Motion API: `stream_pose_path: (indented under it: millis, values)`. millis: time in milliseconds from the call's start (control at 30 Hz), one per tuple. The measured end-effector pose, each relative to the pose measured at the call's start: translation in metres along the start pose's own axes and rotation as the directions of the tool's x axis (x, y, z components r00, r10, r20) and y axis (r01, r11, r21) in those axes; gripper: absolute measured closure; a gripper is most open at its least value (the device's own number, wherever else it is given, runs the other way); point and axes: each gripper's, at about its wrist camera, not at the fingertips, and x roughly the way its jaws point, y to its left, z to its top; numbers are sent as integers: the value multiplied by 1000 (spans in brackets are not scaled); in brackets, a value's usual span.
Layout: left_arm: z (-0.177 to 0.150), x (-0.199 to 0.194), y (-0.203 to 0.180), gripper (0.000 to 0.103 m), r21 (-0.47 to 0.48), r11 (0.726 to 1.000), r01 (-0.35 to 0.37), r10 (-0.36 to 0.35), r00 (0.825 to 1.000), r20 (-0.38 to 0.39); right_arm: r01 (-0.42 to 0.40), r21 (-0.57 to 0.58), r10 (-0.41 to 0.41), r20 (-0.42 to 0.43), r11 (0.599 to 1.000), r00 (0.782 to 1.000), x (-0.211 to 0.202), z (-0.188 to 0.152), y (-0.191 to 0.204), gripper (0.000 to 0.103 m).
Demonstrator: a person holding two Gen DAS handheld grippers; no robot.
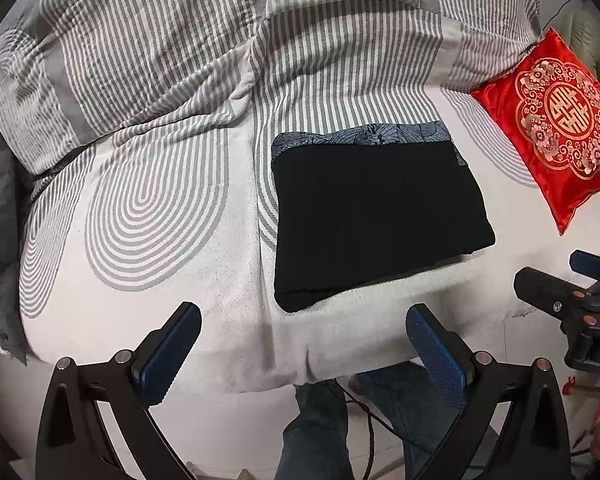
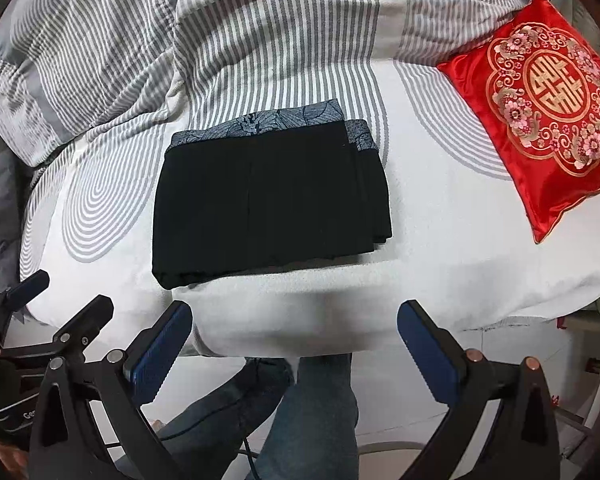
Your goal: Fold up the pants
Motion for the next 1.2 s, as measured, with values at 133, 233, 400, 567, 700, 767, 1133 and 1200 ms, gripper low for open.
stream_pose_path:
  millis: [133,233,400,567,700,767,1133,1200]
  values:
    - [-1,0,-4,0,-11,1000,-6,6,1000,-8,-2,-10,2,-1,1000,1000,-1,4,-1,1]
    - [-1,1,-6,0,-33,999,-20,19,1000,-17,-7,-25,7,-14,1000,1000,2,6,-3,1]
    - [-2,4,-12,0,-50,998,-36,35,999,-40,-20,-40,19,-27,999,999,6,8,-7,1]
    - [-1,3,-17,0,-62,997,-55,52,997,-49,-28,-62,25,-34,998,999,8,13,-10,1]
    - [2,1,-18,0,-74,995,-67,63,997,-50,-38,-70,36,-34,997,999,8,20,-12,1]
    - [4,0,-20,0,-76,995,-69,66,997,-48,-41,-79,39,-34,996,999,8,23,-12,1]
    - [12,1,-25,0,-86,993,-78,74,996,-55,-57,-103,52,-52,993,997,13,36,-15,1]
    - [14,2,-26,0,-87,993,-79,75,996,-57,-59,-106,54,-53,993,997,13,37,-15,1]
